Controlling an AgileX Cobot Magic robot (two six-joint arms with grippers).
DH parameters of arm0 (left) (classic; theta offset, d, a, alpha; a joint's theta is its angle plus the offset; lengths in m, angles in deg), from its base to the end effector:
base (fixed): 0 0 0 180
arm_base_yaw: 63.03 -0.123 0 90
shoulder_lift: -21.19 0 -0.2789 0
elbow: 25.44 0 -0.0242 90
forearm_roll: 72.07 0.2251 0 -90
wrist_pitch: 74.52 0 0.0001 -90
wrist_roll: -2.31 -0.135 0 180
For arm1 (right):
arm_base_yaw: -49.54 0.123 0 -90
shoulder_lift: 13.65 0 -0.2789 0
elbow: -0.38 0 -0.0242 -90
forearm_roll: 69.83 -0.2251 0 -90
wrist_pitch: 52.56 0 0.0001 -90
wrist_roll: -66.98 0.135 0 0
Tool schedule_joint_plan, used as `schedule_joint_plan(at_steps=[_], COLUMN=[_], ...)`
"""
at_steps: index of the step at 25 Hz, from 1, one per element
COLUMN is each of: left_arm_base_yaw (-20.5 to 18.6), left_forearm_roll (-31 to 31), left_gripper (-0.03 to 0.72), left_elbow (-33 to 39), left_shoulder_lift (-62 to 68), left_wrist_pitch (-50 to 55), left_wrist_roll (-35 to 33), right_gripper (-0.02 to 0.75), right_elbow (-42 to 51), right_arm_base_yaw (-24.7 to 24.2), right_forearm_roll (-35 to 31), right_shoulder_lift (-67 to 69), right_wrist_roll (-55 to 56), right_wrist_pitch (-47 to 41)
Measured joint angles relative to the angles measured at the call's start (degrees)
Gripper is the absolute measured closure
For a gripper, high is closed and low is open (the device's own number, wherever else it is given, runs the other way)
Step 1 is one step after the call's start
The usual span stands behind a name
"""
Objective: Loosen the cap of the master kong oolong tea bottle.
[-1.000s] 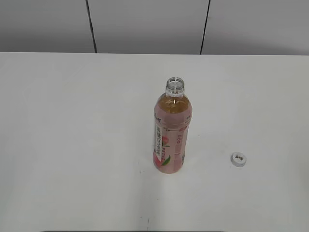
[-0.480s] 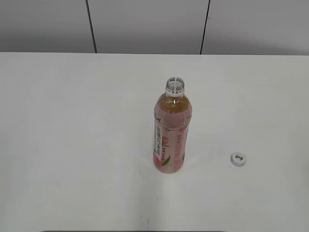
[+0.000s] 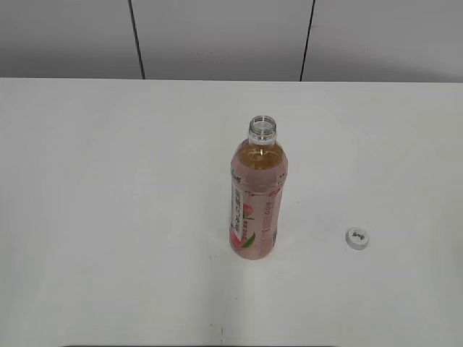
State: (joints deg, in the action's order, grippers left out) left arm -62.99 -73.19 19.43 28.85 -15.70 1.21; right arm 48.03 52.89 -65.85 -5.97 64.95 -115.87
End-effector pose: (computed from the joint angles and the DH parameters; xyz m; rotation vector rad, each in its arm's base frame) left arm 0.0132 -0.0023 0.2671 0.0206 1.9432 -0.0107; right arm 0.0137 -0.0076 0.2437 -0.0913 2.0674 -0.0693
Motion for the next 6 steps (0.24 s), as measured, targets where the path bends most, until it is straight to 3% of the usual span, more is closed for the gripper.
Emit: schedule_joint_plan(at_steps=[6], left_arm_base_yaw=[0.00], left_forearm_roll=[0.00], left_gripper=[0.376], left_elbow=[0.00], left_shoulder_lift=[0.00], left_wrist_pitch=[0.00], left_wrist_roll=[0.00], right_gripper=[0.372], right_elbow=[0.00], right_arm_base_yaw=[0.00], right_forearm_roll=[0.00], right_shoulder_lift=[0.00], right_wrist_roll=[0.00], right_wrist_pitch=[0.00])
